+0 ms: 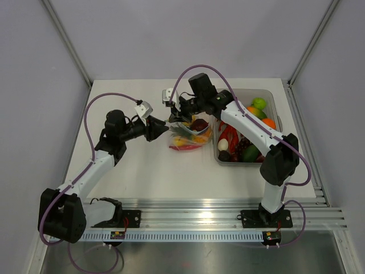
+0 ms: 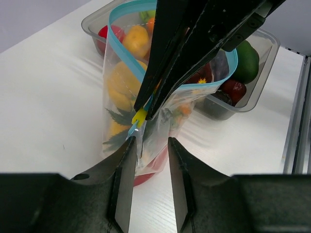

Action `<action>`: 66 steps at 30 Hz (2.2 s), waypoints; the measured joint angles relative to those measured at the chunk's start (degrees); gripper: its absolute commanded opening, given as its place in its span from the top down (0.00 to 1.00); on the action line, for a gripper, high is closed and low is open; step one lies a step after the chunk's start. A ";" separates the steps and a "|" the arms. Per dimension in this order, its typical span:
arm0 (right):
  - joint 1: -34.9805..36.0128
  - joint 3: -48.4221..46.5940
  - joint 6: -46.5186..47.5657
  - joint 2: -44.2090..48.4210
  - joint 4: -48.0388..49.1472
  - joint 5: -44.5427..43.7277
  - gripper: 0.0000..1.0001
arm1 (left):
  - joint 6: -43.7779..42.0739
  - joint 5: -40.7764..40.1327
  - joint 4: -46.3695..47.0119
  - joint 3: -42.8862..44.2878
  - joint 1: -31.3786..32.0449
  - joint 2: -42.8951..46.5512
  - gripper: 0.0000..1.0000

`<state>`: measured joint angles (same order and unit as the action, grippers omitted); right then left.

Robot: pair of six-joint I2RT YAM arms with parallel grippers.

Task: Place the food in the zip-top bag and seal the zipper
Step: Zip the zipper food storage bag at the center of the board.

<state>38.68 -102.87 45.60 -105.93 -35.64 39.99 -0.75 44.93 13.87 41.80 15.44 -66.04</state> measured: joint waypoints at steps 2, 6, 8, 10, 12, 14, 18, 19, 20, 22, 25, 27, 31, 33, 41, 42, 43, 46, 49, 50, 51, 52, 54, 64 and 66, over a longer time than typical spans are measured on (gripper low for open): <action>0.00 0.00 -0.33 0.02 0.22 0.22 1.00 | -0.31 0.33 0.81 0.00 0.00 0.04 0.68; 0.00 0.00 -0.87 0.04 0.66 0.33 1.00 | -0.37 1.60 2.21 0.00 -0.02 -0.42 0.79; 0.00 0.00 -1.11 0.07 0.72 0.50 1.00 | -0.55 2.32 2.82 0.07 -0.02 -1.36 0.81; 0.00 0.00 -1.31 0.07 0.72 0.68 1.00 | -0.52 2.71 3.06 0.09 -0.02 -2.38 0.81; 0.00 0.00 -1.53 0.09 0.72 0.98 1.00 | -0.50 2.95 3.23 0.07 -0.02 -3.23 0.82; 0.00 0.00 -1.68 0.09 0.76 1.22 1.00 | -0.42 3.10 3.63 0.07 -0.02 -3.58 0.95; 0.00 0.00 -1.79 0.09 0.72 1.33 1.00 | 0.22 3.17 5.46 0.07 -0.02 -3.58 1.00; 0.00 0.00 -1.77 0.09 0.70 1.33 1.00 | 0.37 3.19 5.97 0.07 -0.04 -3.58 1.00; 0.00 0.00 -1.75 0.09 0.70 1.29 1.00 | 0.52 3.32 6.47 0.07 -0.04 -3.58 1.00; 0.00 0.00 -1.70 0.09 0.66 1.29 1.00 | 0.72 3.37 6.88 0.07 -0.04 -3.58 1.00; 0.00 -0.07 -1.73 0.09 0.37 1.29 0.68 | 0.81 3.32 7.74 -0.35 -0.04 -3.56 1.00; 0.00 -0.07 -1.60 0.15 -0.17 1.31 0.59 | 0.83 2.97 8.85 -1.07 -0.07 -3.43 1.00; 0.02 -0.07 -0.85 0.37 -1.27 1.29 0.59 | 1.88 2.62 10.67 -2.97 -0.07 -2.38 1.00; 0.02 -0.22 -0.44 0.44 -1.92 1.20 0.60 | 2.29 2.58 11.56 -3.80 -0.07 -1.55 1.00; 0.04 -2.56 0.72 0.44 -3.65 1.14 0.62 | 2.60 2.47 12.79 -3.96 -0.07 -1.16 1.00; 0.04 -2.56 0.74 0.44 -3.69 1.14 0.62 | 2.60 2.43 12.76 -3.93 -0.07 -1.16 1.00; 0.04 -2.56 0.72 0.44 -3.72 1.11 0.61 | 2.60 2.34 12.76 -3.93 -0.13 -1.16 1.00; 0.04 -2.51 0.72 0.44 -4.09 1.09 0.59 | 2.60 1.86 12.55 -3.93 -0.28 -1.16 1.00; 0.04 -1.14 0.35 0.85 -3.67 1.05 0.51 | 2.60 1.07 11.69 -3.93 -0.96 -1.01 1.00; 0.04 0.00 -0.02 1.31 -3.37 1.01 0.47 | 2.60 0.72 11.43 -3.93 -1.31 -0.85 1.00; 0.04 1.29 -0.57 1.92 -2.80 0.92 0.47 | 2.60 0.46 11.23 -3.93 -1.68 -0.66 1.00; 0.04 2.27 -0.96 2.43 -2.51 0.72 0.46 | 2.58 0.20 11.13 -3.93 -2.03 -0.39 1.00; 0.04 5.55 -2.71 4.35 -0.48 -0.09 0.46 | 2.60 -0.15 10.99 -3.93 -2.62 0.13 1.00; 0.35 13.68 -13.49 8.20 11.19 -7.74 0.70 | 2.64 -0.35 9.57 -3.93 -3.13 0.81 1.00; 0.66 13.68 -14.51 7.91 12.50 -9.62 0.71 | 2.78 -0.39 9.53 -3.93 -3.13 0.81 1.00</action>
<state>39.33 -89.19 31.09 -98.02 -23.14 30.37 2.02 44.53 23.40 37.87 12.32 -65.23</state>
